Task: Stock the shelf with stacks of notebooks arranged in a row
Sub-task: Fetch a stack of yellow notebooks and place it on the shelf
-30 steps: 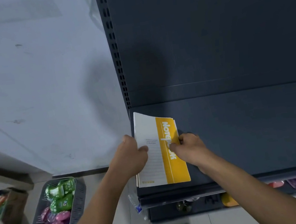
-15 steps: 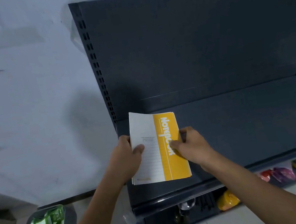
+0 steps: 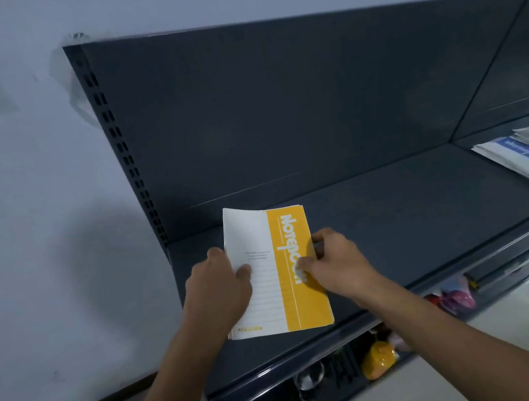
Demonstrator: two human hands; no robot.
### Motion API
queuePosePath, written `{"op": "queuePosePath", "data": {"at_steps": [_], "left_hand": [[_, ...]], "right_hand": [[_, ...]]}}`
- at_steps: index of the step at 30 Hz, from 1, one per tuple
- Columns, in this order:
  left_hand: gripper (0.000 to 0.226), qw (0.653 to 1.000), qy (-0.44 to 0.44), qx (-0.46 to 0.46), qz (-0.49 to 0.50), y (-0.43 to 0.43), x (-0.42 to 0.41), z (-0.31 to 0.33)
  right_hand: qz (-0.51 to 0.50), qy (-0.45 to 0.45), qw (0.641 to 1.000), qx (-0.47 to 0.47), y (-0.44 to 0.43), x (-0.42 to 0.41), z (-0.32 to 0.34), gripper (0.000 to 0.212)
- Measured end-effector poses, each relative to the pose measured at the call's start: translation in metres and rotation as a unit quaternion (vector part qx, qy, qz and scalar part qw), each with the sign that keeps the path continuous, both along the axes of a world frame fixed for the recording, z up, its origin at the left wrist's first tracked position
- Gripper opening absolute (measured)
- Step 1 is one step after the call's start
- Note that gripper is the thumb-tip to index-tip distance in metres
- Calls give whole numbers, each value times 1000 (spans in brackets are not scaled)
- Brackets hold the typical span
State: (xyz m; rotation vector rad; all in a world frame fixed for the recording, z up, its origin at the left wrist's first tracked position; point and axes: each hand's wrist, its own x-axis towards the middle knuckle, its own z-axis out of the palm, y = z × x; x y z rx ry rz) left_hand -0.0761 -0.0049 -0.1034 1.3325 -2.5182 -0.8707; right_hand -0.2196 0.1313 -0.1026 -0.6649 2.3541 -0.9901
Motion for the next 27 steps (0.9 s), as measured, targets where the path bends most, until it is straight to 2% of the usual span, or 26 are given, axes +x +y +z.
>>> {"op": "queuePosePath", "data": {"at_steps": [7,13,18,24,27], "left_hand": [[28,999,10,19,47,0,16,-18],[30,994,-14,57,88,-3,34,-36],[42,994,-56,-6,94,-1,46,-40],[29,991,-88,-15,100,-1,49,-33],[25,990,-83,14,112,-4,51,-32]], "right_hand": [[34,10,999,21,-13,11,-15,26],[75,-27,995,51,-32,24,-31,17],[93,-30,993,63,-38,30,-39,24],[113,-10,990,79,-42,34,-39,25],[129,17,987,90,-43,35,-42,28]]}}
